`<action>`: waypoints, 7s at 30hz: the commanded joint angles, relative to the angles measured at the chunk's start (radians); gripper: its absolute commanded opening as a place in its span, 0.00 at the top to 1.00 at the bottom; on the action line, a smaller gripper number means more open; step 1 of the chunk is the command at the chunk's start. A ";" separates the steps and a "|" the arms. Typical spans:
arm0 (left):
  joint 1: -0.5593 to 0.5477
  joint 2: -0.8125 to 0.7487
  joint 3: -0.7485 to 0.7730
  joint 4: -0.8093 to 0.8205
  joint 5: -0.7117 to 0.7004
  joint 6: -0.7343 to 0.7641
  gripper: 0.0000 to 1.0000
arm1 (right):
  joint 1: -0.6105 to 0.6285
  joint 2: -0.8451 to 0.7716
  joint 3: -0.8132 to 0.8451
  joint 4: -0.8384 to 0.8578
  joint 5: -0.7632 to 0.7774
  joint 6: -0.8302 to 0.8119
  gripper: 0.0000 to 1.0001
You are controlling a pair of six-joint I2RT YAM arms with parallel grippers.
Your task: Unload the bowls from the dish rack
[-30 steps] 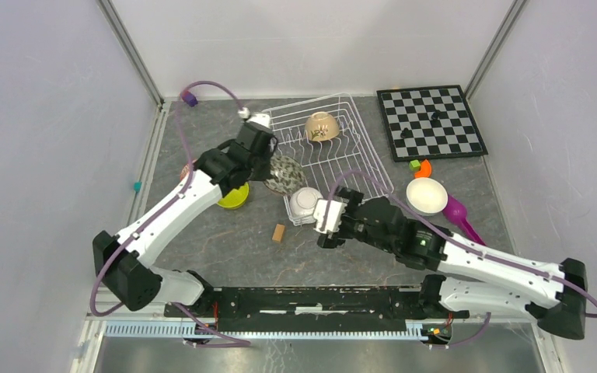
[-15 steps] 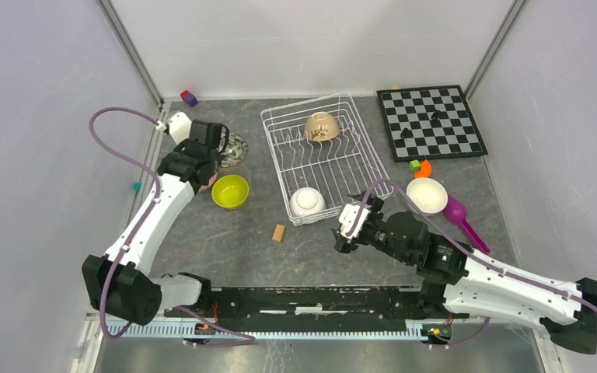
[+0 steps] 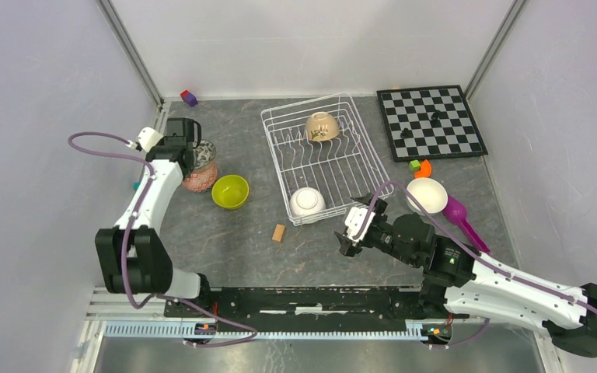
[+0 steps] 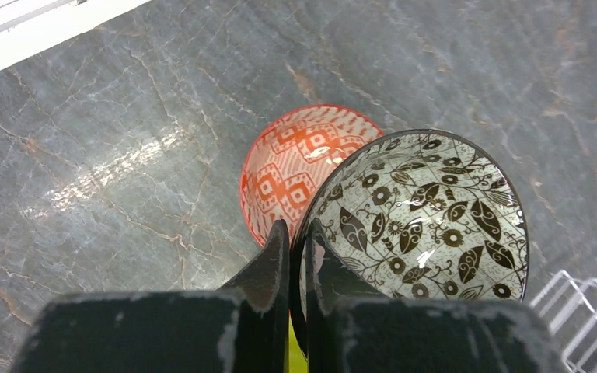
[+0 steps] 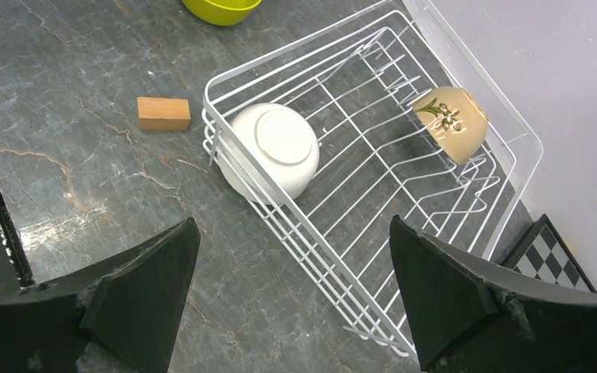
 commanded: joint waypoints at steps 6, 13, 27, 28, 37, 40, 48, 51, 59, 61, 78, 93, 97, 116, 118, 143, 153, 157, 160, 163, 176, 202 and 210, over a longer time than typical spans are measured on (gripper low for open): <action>0.083 0.111 0.037 -0.018 0.050 -0.123 0.97 | 0.002 -0.013 0.020 0.011 -0.034 0.018 0.02; 0.118 0.151 0.037 -0.019 0.063 -0.131 0.96 | 0.003 -0.013 0.019 0.019 -0.044 0.016 0.02; 0.136 0.207 0.033 0.000 0.132 -0.112 0.94 | 0.002 -0.049 0.007 0.003 -0.050 0.032 0.02; 0.136 0.206 0.032 0.000 0.133 -0.114 0.93 | 0.002 -0.052 0.007 0.001 -0.049 0.032 0.02; 0.135 0.196 0.027 -0.002 0.146 -0.100 0.63 | 0.002 -0.056 0.000 0.002 -0.046 0.033 0.02; 0.136 0.178 0.025 -0.002 0.138 -0.093 0.48 | 0.002 -0.048 0.001 0.003 -0.047 0.035 0.02; 0.134 0.110 0.016 -0.003 0.110 -0.086 0.44 | 0.002 -0.024 0.003 0.016 -0.047 0.035 0.02; 0.134 0.071 0.008 0.001 0.105 -0.086 0.43 | 0.002 -0.012 0.001 0.030 -0.021 0.045 0.02; 0.132 0.020 0.027 0.005 0.144 -0.034 0.36 | 0.002 -0.007 -0.067 0.176 0.202 0.158 0.02; 0.132 0.023 0.043 0.005 0.163 -0.020 0.34 | 0.002 0.013 -0.067 0.191 0.218 0.189 0.02; -0.037 -0.084 0.078 0.077 0.179 0.116 0.17 | 0.001 0.433 0.146 0.071 0.378 0.476 0.02; -0.338 -0.143 0.080 0.236 0.536 0.466 0.01 | -0.222 0.436 0.213 0.102 0.243 0.621 0.02; -0.362 -0.124 0.060 0.231 0.533 0.493 0.00 | -0.296 0.449 0.232 0.110 0.221 0.653 0.02; -0.468 0.018 0.061 0.144 0.432 0.489 0.05 | -0.365 0.517 0.227 0.158 0.187 0.629 0.02; -0.469 0.037 0.060 0.149 0.451 0.474 0.09 | -0.364 0.524 0.225 0.167 0.187 0.627 0.02; -0.516 0.152 0.101 0.059 0.449 0.561 0.94 | -0.410 0.828 0.472 0.178 0.079 0.502 0.02; -0.603 0.129 0.117 -0.011 0.386 0.667 0.98 | -0.492 0.939 0.666 0.007 -0.054 -0.159 0.04; -0.613 0.122 0.123 -0.011 0.354 0.659 0.95 | -0.547 0.974 0.724 0.027 -0.184 -0.262 0.04; -0.613 0.122 0.136 0.005 0.357 0.629 0.68 | -0.548 1.002 0.727 0.064 -0.193 -0.350 0.02; -0.613 0.102 0.115 0.057 0.399 0.588 0.41 | -0.565 1.028 0.727 0.104 -0.218 -0.397 0.02; -0.605 0.225 0.176 0.054 0.435 0.542 0.33 | -0.642 1.086 0.663 0.351 -0.443 -0.588 0.02; -0.643 0.189 0.112 0.018 0.355 0.630 0.96 | -0.664 1.251 0.900 -0.035 -0.501 -0.893 0.04; -0.647 0.182 0.113 0.017 0.379 0.633 0.96 | -0.652 1.305 0.926 -0.026 -0.433 -0.899 0.02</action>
